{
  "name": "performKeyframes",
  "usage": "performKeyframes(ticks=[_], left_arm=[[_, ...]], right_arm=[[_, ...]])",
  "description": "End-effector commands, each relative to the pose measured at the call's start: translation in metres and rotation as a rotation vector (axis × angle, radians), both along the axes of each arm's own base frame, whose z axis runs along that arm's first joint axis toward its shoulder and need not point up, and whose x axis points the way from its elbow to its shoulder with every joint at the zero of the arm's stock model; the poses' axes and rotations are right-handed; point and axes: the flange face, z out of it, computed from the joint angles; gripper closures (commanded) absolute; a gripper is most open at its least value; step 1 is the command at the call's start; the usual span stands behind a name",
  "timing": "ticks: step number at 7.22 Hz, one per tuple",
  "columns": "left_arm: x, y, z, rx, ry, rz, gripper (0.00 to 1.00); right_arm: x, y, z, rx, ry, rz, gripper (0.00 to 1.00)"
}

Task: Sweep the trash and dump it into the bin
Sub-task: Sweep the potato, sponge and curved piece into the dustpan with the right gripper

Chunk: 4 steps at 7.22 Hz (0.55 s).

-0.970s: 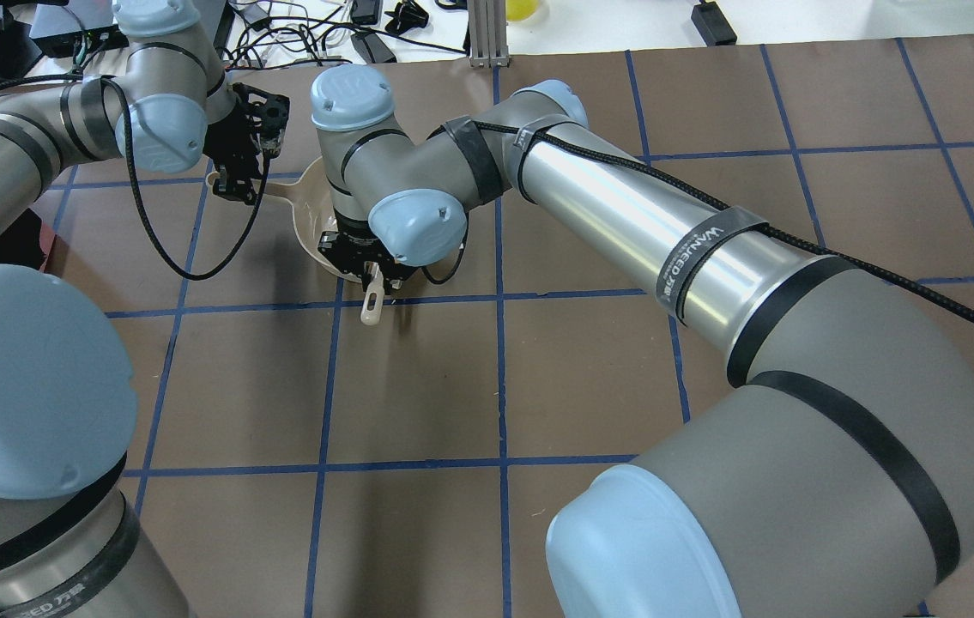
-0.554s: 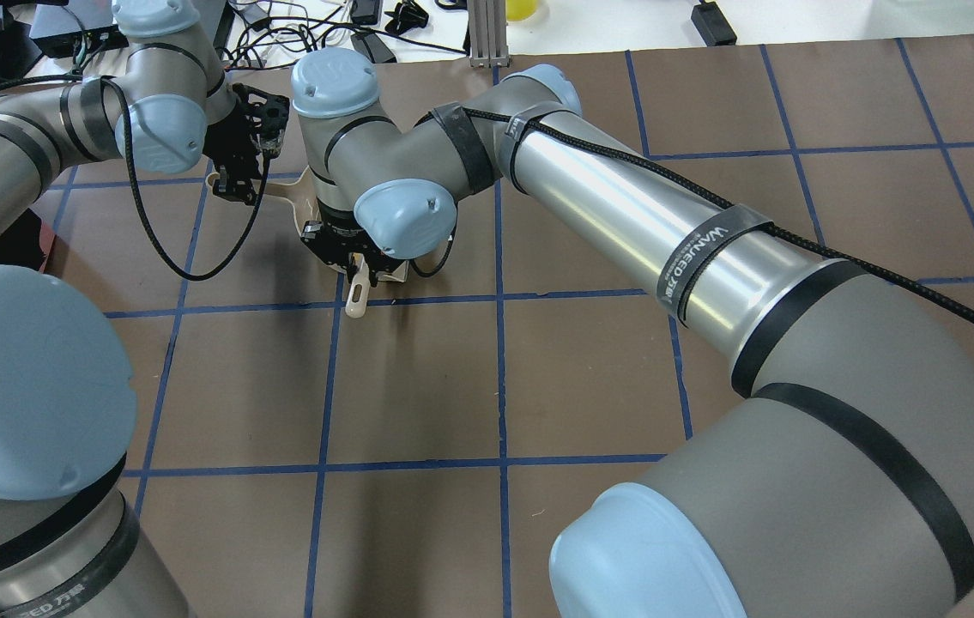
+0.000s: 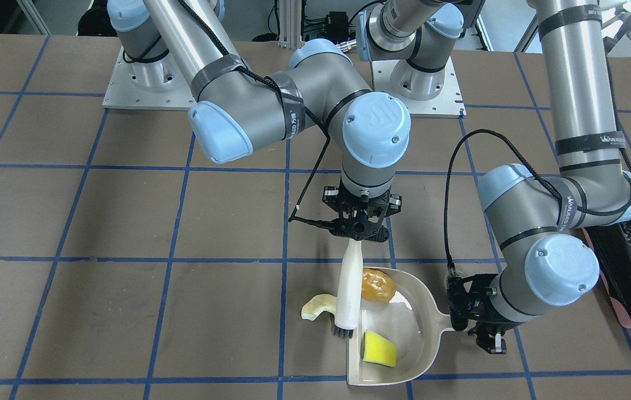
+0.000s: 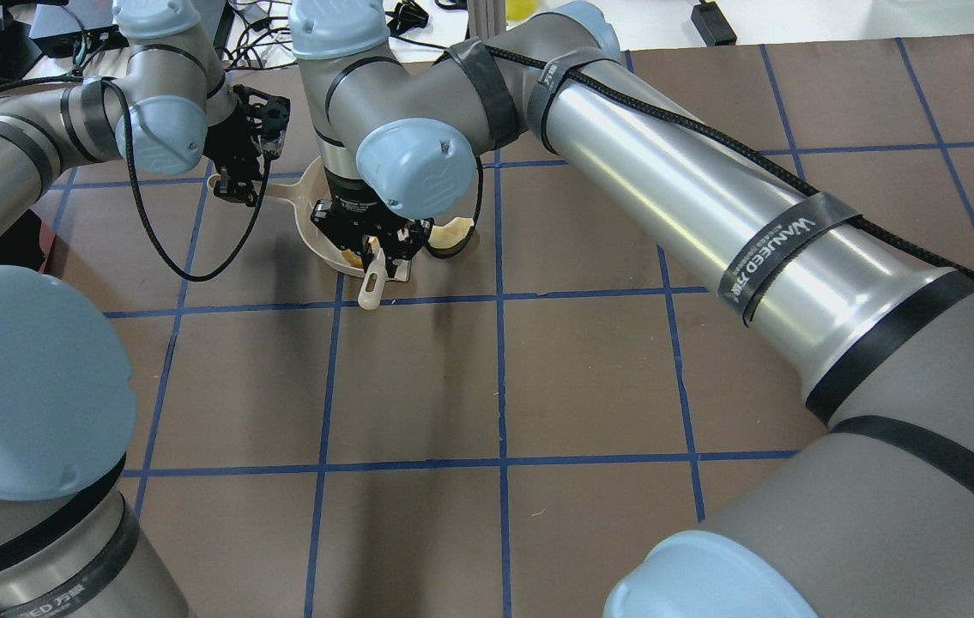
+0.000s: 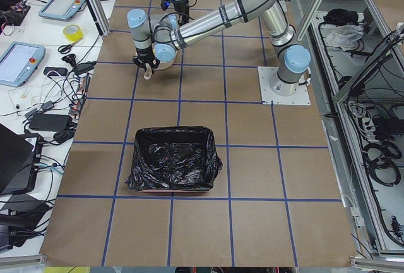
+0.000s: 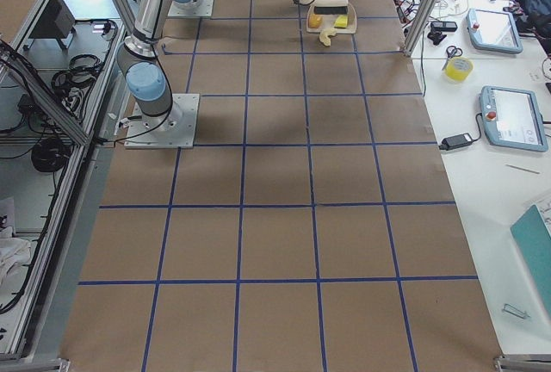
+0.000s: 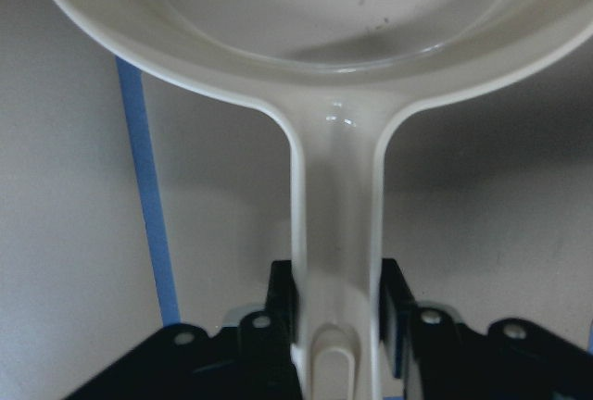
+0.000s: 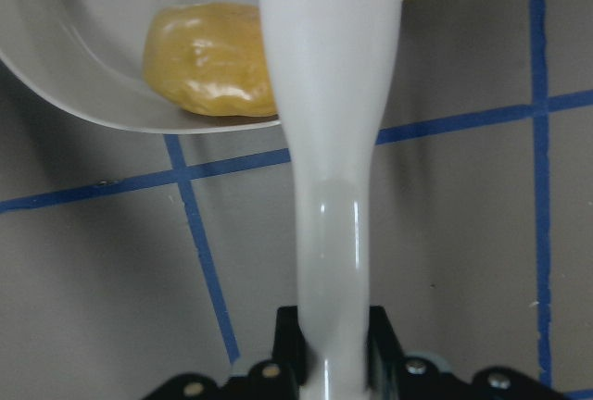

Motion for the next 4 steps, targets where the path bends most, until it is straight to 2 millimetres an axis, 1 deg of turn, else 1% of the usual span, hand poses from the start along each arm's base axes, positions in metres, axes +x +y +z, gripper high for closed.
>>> performKeyframes(ticks=[1, 2, 3, 4], left_arm=[[0.001, 0.000, -0.001, 0.002, 0.000, 0.000, 1.00], [0.000, 0.000, -0.001, 0.002, 0.000, -0.003, 1.00], [0.001, 0.000, -0.002, 0.004, -0.001, -0.002, 1.00], [0.000, -0.001, 0.000, -0.001, 0.000, -0.002, 1.00]], right_arm=[[-0.052, -0.008, -0.004, 0.062, 0.051, -0.070, 1.00], [-0.078, -0.001, -0.025, 0.105, 0.073, -0.103, 1.00], [-0.093, 0.015, -0.042, 0.111, 0.076, -0.116, 1.00], [-0.097, 0.021, -0.058, 0.089, 0.067, -0.122, 1.00]])
